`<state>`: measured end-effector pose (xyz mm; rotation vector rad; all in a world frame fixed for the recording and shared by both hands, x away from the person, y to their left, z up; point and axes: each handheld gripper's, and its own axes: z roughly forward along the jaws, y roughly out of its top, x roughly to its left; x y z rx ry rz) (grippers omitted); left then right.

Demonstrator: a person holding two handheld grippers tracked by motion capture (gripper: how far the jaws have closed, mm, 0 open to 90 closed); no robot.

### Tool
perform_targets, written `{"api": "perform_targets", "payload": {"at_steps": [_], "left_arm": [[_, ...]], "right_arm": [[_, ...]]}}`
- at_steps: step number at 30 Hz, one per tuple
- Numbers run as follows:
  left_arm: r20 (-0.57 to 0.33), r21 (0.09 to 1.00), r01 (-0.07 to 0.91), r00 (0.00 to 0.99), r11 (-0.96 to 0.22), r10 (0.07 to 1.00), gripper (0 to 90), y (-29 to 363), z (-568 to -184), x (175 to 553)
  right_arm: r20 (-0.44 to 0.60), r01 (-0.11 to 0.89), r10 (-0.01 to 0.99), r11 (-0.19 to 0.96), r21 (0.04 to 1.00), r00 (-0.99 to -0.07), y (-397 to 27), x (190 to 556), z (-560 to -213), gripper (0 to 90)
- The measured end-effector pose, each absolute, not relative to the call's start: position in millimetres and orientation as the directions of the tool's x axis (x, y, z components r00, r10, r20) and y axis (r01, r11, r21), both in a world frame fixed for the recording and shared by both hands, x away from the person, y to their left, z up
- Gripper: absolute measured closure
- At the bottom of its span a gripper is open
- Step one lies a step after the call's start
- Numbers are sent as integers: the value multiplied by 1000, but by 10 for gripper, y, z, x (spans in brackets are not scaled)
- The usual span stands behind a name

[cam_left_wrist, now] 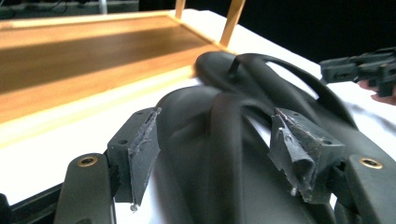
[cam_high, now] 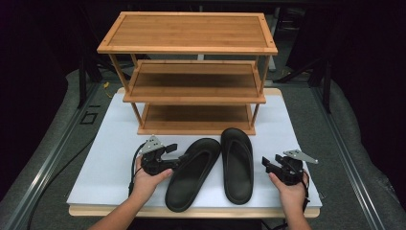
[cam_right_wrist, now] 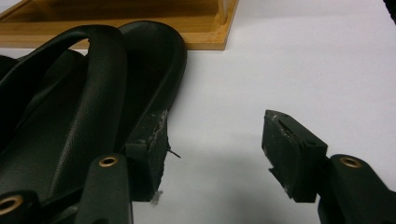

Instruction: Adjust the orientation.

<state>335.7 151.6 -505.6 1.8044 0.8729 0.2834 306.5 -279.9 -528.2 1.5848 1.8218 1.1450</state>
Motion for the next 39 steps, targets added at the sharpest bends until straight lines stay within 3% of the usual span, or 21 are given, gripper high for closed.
{"api": "perform_targets", "payload": {"at_steps": [5,11,15,23,39], "left_arm": [[-224,863,466,698,-194,680,333,1537,-5127,3348],[-225,839,472,754,-270,617,496,1499,-5219,3279],[-188,834,449,777,-320,600,521,1457,-5256,3263],[-217,817,468,790,-336,574,650,1516,-5299,3306],[-229,805,494,770,-329,595,708,1549,-5282,3325]], "right_arm": [[175,570,958,-14,821,-229,-2813,3067,-5285,409],[182,570,957,-23,821,-224,-2825,3060,-5283,409],[187,572,957,-27,820,-223,-2839,3061,-5288,409],[193,573,956,-33,819,-222,-2844,3061,-5289,409],[196,574,956,-35,818,-220,-2848,3063,-5291,410]]}}
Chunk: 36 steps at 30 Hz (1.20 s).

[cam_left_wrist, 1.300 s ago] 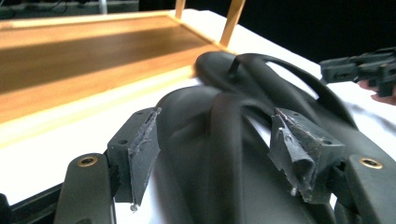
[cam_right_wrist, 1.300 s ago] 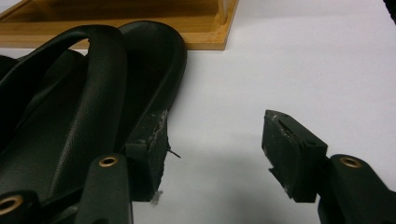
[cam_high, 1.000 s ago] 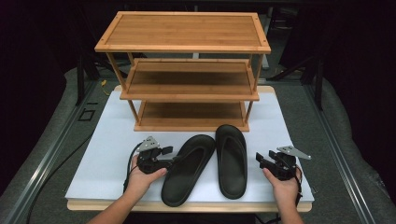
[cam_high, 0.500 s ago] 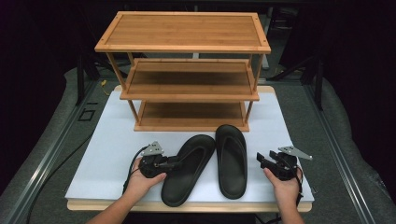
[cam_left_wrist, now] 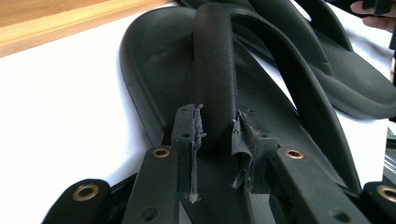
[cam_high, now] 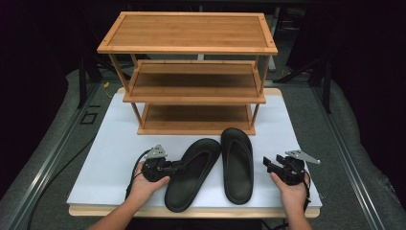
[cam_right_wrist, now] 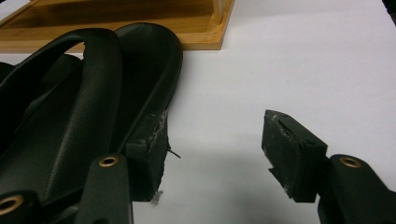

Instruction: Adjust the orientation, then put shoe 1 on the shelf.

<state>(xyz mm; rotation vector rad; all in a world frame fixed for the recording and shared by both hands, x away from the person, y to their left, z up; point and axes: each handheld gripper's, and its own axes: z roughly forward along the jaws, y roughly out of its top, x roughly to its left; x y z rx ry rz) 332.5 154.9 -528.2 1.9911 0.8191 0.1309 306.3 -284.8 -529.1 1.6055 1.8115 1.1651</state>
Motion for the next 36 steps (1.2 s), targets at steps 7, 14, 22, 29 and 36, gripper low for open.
{"api": "perform_targets", "payload": {"at_steps": [7,14,22,29,36], "left_arm": [[-220,817,494,745,-298,630,719,1662,-5192,3350],[-209,822,493,727,-285,654,722,1730,-5161,3364],[-203,844,475,712,-248,672,723,1816,-5066,3334],[-198,873,442,707,-205,679,724,1889,-4930,3280],[-208,899,414,689,-140,695,726,2027,-4790,3249]], "right_arm": [[198,575,956,-40,817,-216,-2860,3063,-5291,411],[202,577,956,-43,815,-215,-2862,3068,-5293,411],[211,579,954,-52,814,-211,-2864,3076,-5294,411],[219,582,954,-61,811,-206,-2884,3080,-5299,412],[224,584,953,-66,809,-202,-2886,3082,-5304,412]]}}
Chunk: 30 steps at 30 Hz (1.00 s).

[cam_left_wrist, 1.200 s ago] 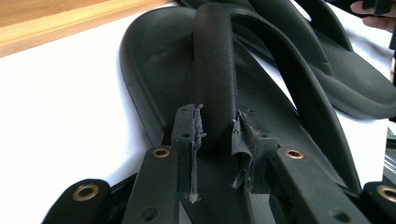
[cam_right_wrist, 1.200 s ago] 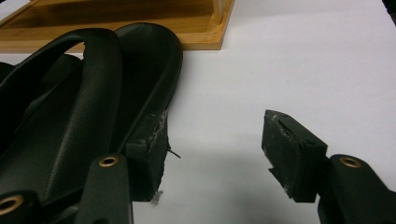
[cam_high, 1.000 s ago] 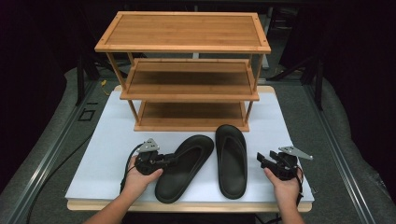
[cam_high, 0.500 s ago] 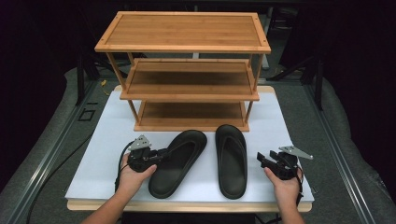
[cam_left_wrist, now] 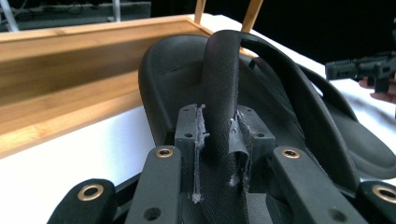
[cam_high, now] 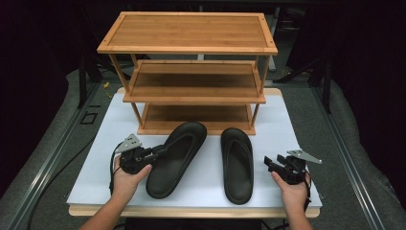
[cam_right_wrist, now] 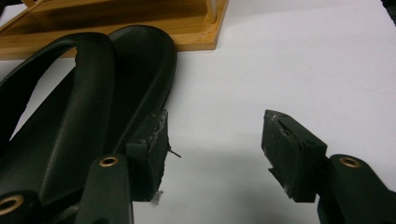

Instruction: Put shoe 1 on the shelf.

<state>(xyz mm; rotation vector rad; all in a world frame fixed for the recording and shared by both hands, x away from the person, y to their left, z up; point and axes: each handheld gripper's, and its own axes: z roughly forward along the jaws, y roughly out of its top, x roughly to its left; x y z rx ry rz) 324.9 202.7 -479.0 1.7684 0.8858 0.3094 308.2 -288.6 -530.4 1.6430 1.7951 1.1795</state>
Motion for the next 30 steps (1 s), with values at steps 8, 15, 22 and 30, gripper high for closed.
{"api": "perform_targets", "payload": {"at_steps": [8,15,22,30], "left_arm": [[-228,911,401,675,-91,702,727,2143,-4686,3234],[-243,925,377,670,-39,702,727,2261,-4561,3213],[-248,941,338,652,18,717,728,2454,-4363,3133],[-259,943,330,650,41,715,733,2590,-4227,3093]], "right_arm": [[229,586,952,-70,807,-202,-2882,3090,-5312,412],[232,586,953,-76,806,-196,-2895,3090,-5313,411],[237,584,951,-81,808,-197,-2907,3086,-5310,412],[239,584,952,-85,807,-192,-2915,3084,-5308,412]]}}
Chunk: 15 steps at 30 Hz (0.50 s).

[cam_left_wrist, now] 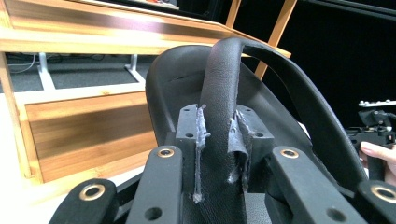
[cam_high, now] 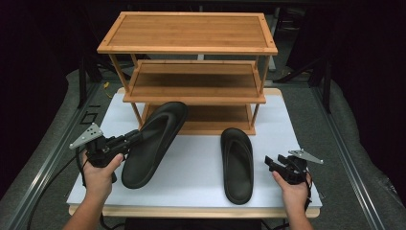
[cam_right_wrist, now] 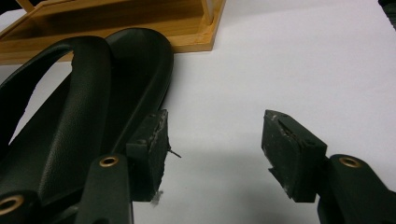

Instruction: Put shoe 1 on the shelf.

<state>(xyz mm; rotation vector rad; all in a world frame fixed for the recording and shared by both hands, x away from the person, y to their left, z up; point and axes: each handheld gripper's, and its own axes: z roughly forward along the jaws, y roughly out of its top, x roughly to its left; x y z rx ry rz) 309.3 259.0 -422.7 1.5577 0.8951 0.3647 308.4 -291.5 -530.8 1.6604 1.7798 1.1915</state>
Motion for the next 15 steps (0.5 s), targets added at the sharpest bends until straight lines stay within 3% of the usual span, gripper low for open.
{"api": "perform_targets", "payload": {"at_steps": [15], "left_arm": [[-248,952,297,622,70,742,734,2607,-4117,3022]], "right_arm": [[247,587,950,-92,804,-189,-2918,3084,-5313,412]]}}
